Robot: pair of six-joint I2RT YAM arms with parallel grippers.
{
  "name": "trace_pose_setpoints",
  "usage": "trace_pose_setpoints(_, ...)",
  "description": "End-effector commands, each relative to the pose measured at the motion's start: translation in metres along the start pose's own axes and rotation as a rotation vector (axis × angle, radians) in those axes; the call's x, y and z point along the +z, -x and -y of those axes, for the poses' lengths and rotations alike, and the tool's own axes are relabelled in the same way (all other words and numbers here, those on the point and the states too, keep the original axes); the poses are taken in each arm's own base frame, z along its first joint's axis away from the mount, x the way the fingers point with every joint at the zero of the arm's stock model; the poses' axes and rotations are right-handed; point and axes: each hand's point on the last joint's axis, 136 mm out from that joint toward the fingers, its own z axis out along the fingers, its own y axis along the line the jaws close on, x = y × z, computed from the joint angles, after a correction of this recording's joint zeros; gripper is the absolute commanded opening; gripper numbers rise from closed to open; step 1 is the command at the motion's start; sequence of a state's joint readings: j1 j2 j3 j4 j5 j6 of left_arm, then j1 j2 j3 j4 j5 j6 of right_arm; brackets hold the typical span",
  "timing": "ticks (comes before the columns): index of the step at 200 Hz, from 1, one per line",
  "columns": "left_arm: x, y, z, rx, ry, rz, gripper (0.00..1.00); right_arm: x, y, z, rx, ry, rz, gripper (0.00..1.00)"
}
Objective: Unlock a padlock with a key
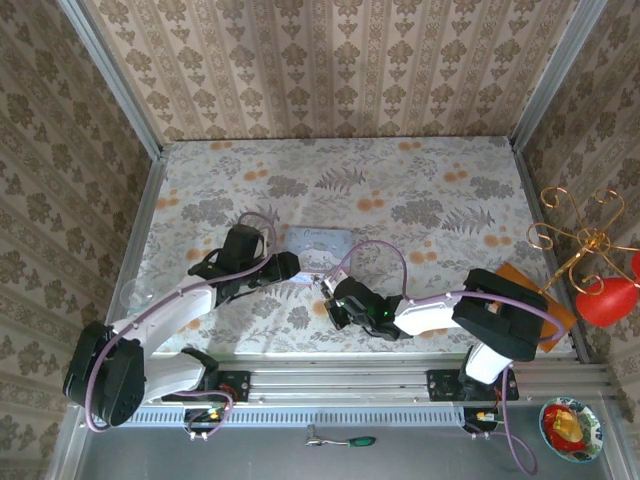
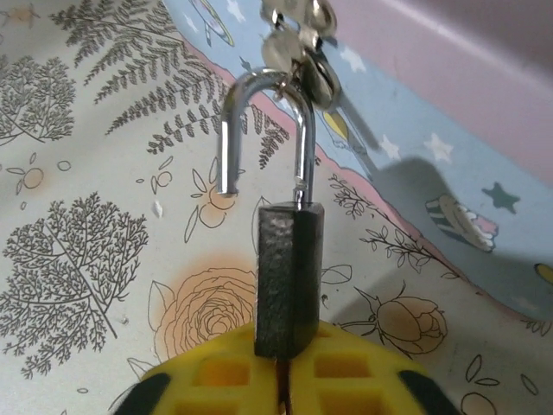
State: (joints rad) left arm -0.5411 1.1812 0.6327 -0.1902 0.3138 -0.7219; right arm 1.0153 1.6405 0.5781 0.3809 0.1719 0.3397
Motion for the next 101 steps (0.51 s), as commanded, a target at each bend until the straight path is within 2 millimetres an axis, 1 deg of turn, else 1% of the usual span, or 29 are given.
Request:
trace_pose_setpoints(1, 0.005, 0.01, -0.012, 0.053, 0.082, -0.001, 0.62, 0.005, -0.01, -0.001, -0.006, -0.001, -0.071, 0.2)
trace_pose_setpoints(23, 0.016, 0.015, -0.015, 0.054, 0.088, 0.002, 0.62, 0.004, -0.009, -0.003, 0.007, 0.026, -0.075, 0.25)
trace_pose_setpoints(44, 0.022, 0.02, -0.022, 0.063, 0.127, 0.002, 0.63, 0.004, -0.003, 0.0, 0.037, 0.033, -0.06, 0.28)
trace_pose_setpoints(65, 0.021, 0.026, -0.035, 0.052, 0.204, 0.024, 0.62, 0.002, 0.006, 0.01, 0.083, 0.018, -0.041, 0.31)
trace_pose_setpoints(78, 0.022, 0.028, -0.038, 0.044, 0.212, 0.041, 0.61, 0.0, 0.014, 0.008, 0.087, 0.037, -0.028, 0.34)
trace_pose_setpoints(101, 0.025, 0.028, -0.041, 0.031, 0.219, 0.043, 0.61, 0.0, 0.023, 0.006, 0.121, 0.08, -0.016, 0.39)
